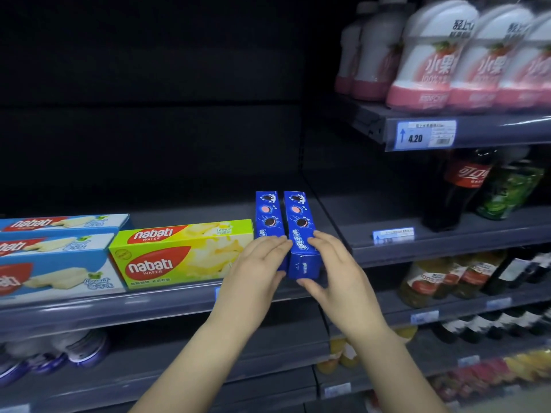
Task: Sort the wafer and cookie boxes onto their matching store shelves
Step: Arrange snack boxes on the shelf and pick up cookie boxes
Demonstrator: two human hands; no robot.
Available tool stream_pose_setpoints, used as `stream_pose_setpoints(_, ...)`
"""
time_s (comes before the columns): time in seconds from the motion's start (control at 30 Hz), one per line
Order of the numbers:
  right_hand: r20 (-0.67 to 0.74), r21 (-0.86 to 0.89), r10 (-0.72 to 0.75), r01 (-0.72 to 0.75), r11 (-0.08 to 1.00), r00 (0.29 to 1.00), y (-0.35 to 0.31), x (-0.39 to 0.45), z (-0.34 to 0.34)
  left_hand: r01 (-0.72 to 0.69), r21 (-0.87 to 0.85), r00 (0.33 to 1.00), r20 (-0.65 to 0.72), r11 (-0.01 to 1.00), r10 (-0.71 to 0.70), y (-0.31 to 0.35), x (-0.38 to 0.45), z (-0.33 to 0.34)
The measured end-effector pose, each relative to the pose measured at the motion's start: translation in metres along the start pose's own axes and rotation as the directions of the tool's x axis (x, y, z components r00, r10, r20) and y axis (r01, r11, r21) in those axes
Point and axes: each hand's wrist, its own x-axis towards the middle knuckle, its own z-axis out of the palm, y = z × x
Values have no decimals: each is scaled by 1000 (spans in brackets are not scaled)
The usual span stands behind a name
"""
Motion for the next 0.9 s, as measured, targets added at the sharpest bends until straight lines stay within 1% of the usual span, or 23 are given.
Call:
stream_pose_setpoints(0.07,-7,34,-16,17,999,1000,2,-3,-2,-22,-40,998,-57,999,20,-1,-2,-3)
stream_pose_setpoints(0.1,-12,57,-22,23,998,1000,4,-5,-3,-24,-41,998,-59,999,22,-1,-2,-4)
stream_pose_setpoints(0.17,-13,89,-19,20,996,1000,5,-9,-5,-14,6,1000,3,1000,14,-1,-4,-4)
stream_pose_setpoints(0.23,-19,99,-20,22,995,1000,5,-12,-6,-16,63,1000,28,998,14,-1,-6,-1)
stream_pose_setpoints(0.4,-24,125,-33,36,992,999,5,-14,-8,25,-53,998,-64,998,-29,-6,-7,1)
stream_pose_setpoints(0.57,-66,136,-35,44,990,997,11,-15,-11,-2,-79,995,-102,997,-6,0,-12,6)
stream_pose_setpoints(0.67,-55,149,-50,57,987,997,11,-16,-8,-5,-167,994,-106,986,-13,3,-20,15)
stream_pose_setpoints(0.77,-58,193,-38,48,980,998,10,-16,-4,17,-281,988,-142,960,-59,4,-23,21)
stream_pose_setpoints(0.9,-86,281,30,-5,960,996,3,-16,-2,108,-431,959,-193,896,-208,12,-21,18)
